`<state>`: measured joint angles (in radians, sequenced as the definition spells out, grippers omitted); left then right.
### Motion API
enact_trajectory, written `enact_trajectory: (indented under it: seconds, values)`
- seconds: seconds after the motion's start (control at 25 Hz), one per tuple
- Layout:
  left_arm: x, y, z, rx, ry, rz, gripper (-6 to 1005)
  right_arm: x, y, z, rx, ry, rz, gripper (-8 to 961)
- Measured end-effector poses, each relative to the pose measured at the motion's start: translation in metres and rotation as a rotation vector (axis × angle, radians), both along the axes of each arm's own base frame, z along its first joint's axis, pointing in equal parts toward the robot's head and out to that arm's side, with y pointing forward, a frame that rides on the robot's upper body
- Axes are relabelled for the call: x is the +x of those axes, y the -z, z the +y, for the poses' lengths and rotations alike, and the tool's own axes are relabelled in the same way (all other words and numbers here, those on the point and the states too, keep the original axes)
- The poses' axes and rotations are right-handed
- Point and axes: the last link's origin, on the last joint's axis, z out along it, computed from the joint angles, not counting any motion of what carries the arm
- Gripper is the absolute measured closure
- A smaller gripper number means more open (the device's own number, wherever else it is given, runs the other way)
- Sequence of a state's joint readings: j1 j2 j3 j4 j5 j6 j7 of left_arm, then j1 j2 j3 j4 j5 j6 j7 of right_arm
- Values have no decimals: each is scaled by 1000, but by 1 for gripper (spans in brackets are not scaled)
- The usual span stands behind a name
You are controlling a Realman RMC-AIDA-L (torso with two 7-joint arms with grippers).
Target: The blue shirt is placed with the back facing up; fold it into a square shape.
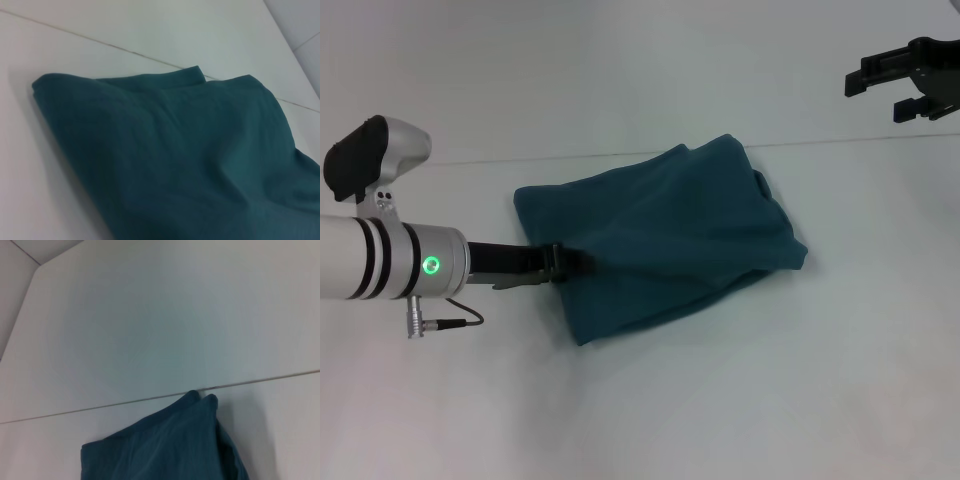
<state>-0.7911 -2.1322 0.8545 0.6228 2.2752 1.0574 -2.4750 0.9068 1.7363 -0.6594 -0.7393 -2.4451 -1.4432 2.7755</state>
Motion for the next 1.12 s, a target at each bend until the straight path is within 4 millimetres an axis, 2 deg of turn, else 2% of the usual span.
enact_trajectory:
  seconds: [0.4, 0.6, 0.8, 1.04, 1.12]
  values:
    - [-2, 3, 1, 21, -12, 2, 687, -1, 2, 0, -2, -4, 15, 13]
    - [-2, 5, 0, 24, -15, 3, 885, 0, 2, -2, -1, -2, 27, 13]
    - [-1, 6, 1, 25, -15, 1, 1002, 2, 4, -2, -6, 2, 29, 13]
    - [-3, 2, 1, 24, -13, 2, 999, 3, 4, -3, -7, 3, 28, 12]
    - [-3, 2, 1, 29, -17, 2, 899, 3, 4, -3, -7, 2, 28, 12]
